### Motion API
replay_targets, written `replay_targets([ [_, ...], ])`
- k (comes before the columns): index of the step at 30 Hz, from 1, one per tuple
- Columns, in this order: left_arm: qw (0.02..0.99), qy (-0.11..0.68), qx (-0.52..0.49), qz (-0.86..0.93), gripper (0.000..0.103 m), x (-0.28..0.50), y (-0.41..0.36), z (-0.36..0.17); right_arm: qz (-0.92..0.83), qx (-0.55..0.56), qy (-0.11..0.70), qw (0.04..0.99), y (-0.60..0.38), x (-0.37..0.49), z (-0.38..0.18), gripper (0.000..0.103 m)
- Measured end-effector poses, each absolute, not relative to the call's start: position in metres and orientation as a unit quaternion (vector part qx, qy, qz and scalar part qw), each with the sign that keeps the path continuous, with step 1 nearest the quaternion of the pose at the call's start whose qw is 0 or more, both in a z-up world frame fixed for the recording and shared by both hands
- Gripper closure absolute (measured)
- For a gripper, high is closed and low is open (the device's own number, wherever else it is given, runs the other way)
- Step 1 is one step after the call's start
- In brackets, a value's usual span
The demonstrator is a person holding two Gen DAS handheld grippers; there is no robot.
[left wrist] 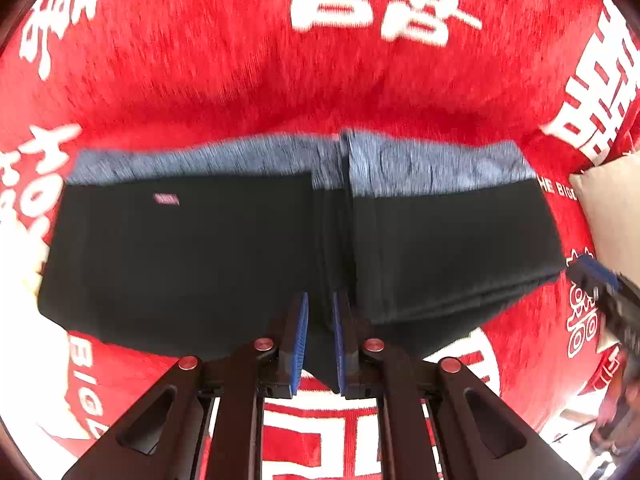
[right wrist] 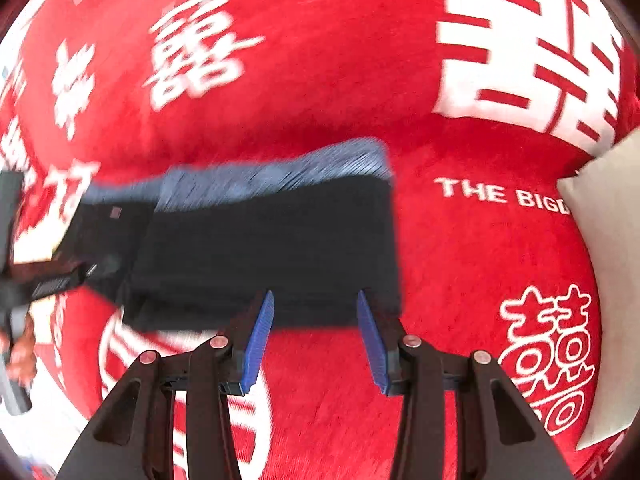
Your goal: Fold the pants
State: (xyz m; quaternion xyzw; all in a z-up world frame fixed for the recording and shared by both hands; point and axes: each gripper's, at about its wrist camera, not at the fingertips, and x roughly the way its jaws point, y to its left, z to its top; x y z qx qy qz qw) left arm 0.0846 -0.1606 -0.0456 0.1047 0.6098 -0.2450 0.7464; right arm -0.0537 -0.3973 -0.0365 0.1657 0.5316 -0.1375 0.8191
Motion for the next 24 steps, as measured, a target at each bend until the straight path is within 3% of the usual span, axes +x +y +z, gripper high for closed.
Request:
replay_targets([
  [2,0.751,0.603,0.11,-0.247,0.09,0.092,-0.175,-0.038,-0.147,0.199,0.526,0.814,-0.422,-0.038,-0.038,0.059],
  [3,0.754,0.597,0.11,-0.252,0.09,0.096,-0.185,-0.035,-0.15,0.216,0.521,0.812,-0.432,-0.031,-0.04,0.065],
  [4,0.756,0.593,0.111,-0.255,0.09,0.101,-0.193,-0.033,-0.152,0.228,0.52,0.809,-0.44,-0.025,-0.042,0.079],
  [5,0.756,0.591,0.113,-0.256,0.09,0.104,-0.203,-0.035,-0.156,0.24,0.521,0.804,-0.45,-0.015,-0.046,0.081],
  [14,0.74,0.619,0.132,-0.225,0.09,0.117,-0.248,-0.089,-0.136,0.192,0.57,0.787,-0.452,0.044,-0.086,0.081],
  [19,0.742,0.615,0.15,-0.222,0.09,0.101,-0.245,-0.099,-0.111,0.087,0.592,0.793,-0.411,0.042,-0.098,0.078],
  [24,0.74,0.625,0.131,-0.209,0.09,0.1,-0.241,-0.096,-0.065,0.088,0.602,0.791,-0.383,0.032,-0.094,0.079],
])
